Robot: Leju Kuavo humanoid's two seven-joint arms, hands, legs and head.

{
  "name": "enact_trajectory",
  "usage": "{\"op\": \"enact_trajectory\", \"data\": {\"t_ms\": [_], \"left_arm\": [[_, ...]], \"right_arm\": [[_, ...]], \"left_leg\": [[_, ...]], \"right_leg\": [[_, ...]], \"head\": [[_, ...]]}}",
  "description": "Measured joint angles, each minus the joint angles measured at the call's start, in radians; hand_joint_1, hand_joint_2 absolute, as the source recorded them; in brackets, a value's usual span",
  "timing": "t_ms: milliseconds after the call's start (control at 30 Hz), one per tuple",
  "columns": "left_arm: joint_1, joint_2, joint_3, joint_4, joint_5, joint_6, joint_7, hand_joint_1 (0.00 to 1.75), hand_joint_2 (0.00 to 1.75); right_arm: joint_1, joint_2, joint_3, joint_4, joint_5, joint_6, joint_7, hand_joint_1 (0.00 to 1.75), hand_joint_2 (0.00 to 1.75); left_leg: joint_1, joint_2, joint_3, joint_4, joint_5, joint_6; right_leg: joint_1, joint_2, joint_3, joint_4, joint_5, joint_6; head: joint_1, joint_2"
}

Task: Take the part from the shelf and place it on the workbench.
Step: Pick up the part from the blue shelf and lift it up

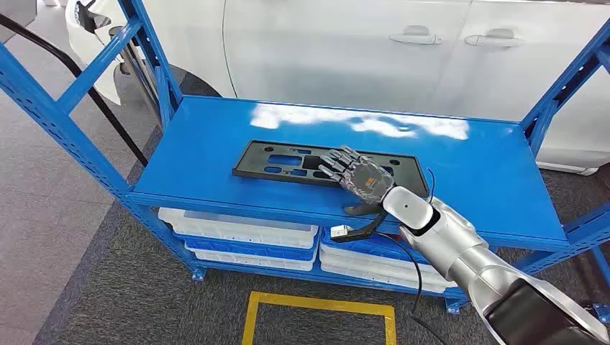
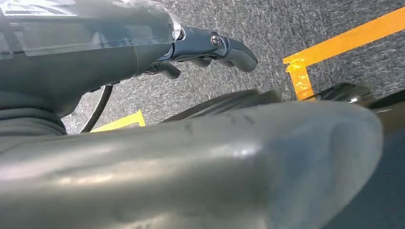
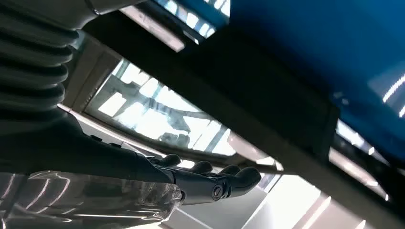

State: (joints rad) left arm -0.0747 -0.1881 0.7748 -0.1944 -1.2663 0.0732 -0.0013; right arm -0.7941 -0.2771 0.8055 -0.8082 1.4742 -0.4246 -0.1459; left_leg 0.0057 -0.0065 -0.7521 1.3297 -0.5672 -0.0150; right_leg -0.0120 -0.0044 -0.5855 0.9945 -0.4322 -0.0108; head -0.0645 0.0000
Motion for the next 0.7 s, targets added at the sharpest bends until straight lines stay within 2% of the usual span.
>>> {"op": "enact_trajectory", "data": {"t_ms": [67,100,133,200,233,333,400,467,533,567,600,633,700], "left_arm": [[0.0,0.0,0.0,0.0,0.0,0.001,0.0,0.0,0.0],[0.0,0.0,0.0,0.0,0.0,0.002,0.001,0.0,0.0],[-0.001,0.0,0.0,0.0,0.0,0.003,0.001,0.0,0.0],[-0.002,0.0,0.0,0.0,0.0,0.004,0.001,0.0,0.0],[-0.002,-0.001,0.0,0.0,0.0,0.004,0.001,0.0,0.0],[-0.001,-0.001,0.0,0.0,0.0,0.004,0.001,0.0,0.0],[-0.001,-0.001,0.0,0.0,0.0,0.005,0.001,0.0,0.0],[-0.003,-0.002,0.0,0.0,0.0,0.005,0.001,0.0,0.0],[-0.002,-0.002,0.0,0.0,0.0,0.005,0.001,0.0,0.0],[-0.001,-0.002,0.0,0.0,0.0,0.005,0.001,0.0,0.0],[0.0,-0.002,0.0,0.0,0.0,0.005,0.001,0.0,0.0],[0.0,-0.002,0.0,0.0,0.0,0.004,0.001,0.0,0.0],[-0.001,-0.002,0.0,0.0,0.0,0.004,0.001,0.0,0.0]], "right_arm": [[-0.011,0.007,0.002,0.026,0.0,0.0,0.004,0.0,1.75],[-0.022,0.014,0.004,0.05,0.0,0.001,0.008,0.0,1.75],[-0.034,0.021,0.006,0.072,0.0,0.001,0.01,0.0,1.75],[-0.054,0.03,0.009,0.107,0.0,0.001,0.01,0.0,1.75],[-0.06,0.032,0.01,0.121,0.0,0.001,0.011,0.0,1.75],[-0.07,0.038,0.014,0.146,0.0,0.001,0.011,0.0,1.75],[-0.074,0.042,0.016,0.159,0.0,0.001,0.012,0.0,1.75],[-0.078,0.044,0.018,0.171,0.0,0.001,0.014,0.0,1.75],[-0.078,0.045,0.022,0.184,0.0,0.001,0.017,0.0,1.75],[-0.078,0.045,0.024,0.189,0.0,0.001,0.017,0.0,1.75],[-0.078,0.045,0.026,0.193,0.0,0.001,0.017,0.0,1.75],[-0.078,0.045,0.028,0.196,0.0,0.001,0.017,0.0,1.75],[-0.082,0.046,0.029,0.2,0.0,0.001,0.018,0.0,1.75]], "left_leg": [[0.002,0.0,0.021,-0.041,0.029,0.0],[0.004,0.0,0.049,-0.097,0.061,0.001],[0.005,0.001,0.088,-0.175,0.095,0.003],[0.003,0.001,0.147,-0.292,0.133,0.013],[0.002,0.001,0.158,-0.315,0.136,0.018],[-0.001,0.0,0.158,-0.318,0.137,0.032],[0.0,0.0,0.161,-0.326,0.142,0.044],[0.003,0.0,0.163,-0.331,0.146,0.053],[0.001,0.0,0.162,-0.331,0.146,0.056],[0.001,0.0,0.162,-0.331,0.145,0.057],[0.0,-0.001,0.162,-0.33,0.145,0.056],[0.0,-0.001,0.163,-0.329,0.144,0.055],[-0.003,-0.002,0.164,-0.326,0.14,0.051]], "right_leg": [[0.0,0.001,0.001,0.001,-0.001,0.001],[-0.001,0.002,0.003,0.002,-0.002,0.003],[-0.001,0.003,0.006,0.003,-0.004,0.006],[0.002,0.004,0.007,0.007,-0.008,0.015],[0.004,0.004,0.007,0.008,-0.009,0.02],[0.004,0.004,0.006,0.006,-0.008,0.033],[0.0,0.004,-0.001,0.025,-0.025,0.044],[-0.003,0.004,-0.045,0.123,-0.08,0.052],[-0.003,0.004,-0.114,0.264,-0.138,0.058],[-0.003,0.004,-0.136,0.303,-0.144,0.058],[-0.003,0.004,-0.139,0.303,-0.13,0.058],[-0.002,0.004,-0.12,0.257,-0.098,0.055],[0.0,0.004,-0.051,0.109,-0.026,0.047]], "head": [[0.0,0.0],[0.0,0.0],[0.0,0.0],[0.0,0.0],[0.0,0.0],[0.0,0.0],[0.0,0.0],[0.0,0.0],[0.0,0.0],[0.0,0.0],[0.0,0.0],[0.0,0.0],[0.0,0.0]]}}
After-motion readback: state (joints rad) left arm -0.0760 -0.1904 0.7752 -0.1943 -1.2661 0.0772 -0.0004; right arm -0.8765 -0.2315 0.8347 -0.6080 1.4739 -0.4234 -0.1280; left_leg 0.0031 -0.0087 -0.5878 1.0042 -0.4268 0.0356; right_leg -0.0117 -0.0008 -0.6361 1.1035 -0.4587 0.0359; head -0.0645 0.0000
